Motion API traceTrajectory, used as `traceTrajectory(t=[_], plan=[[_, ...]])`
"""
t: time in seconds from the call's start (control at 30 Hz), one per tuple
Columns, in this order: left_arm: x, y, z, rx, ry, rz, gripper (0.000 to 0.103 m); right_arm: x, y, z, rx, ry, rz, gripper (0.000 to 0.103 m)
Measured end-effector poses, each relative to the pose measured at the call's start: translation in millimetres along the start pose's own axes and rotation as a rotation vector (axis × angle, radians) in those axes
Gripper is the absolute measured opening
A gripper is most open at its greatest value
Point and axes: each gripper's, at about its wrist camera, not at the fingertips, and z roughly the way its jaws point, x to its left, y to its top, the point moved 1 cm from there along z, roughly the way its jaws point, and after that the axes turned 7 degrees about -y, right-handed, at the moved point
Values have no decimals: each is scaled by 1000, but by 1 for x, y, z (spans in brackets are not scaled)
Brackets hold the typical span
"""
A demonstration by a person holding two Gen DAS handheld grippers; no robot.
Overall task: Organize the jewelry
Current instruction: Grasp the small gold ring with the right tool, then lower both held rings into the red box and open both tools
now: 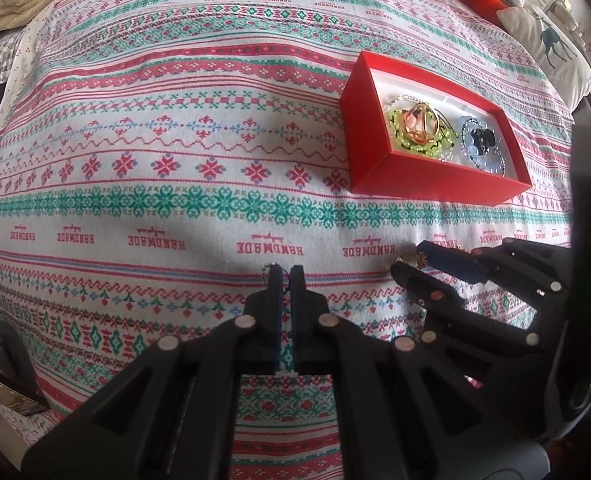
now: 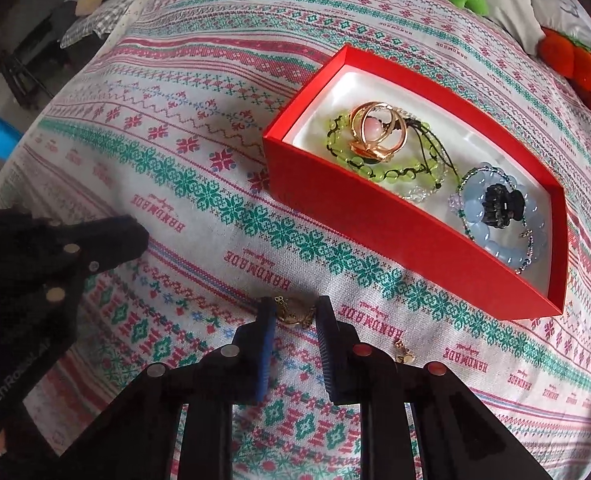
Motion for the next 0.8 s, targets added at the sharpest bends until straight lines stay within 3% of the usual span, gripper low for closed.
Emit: traceTrajectory(t=[0.4, 0.8], plan=[[-6, 5, -3, -8, -15, 0, 4, -38, -13, -34, -44, 71, 59, 21], [-18, 14, -5, -27, -41, 20, 4, -59, -17, -49, -65, 80, 107, 21]])
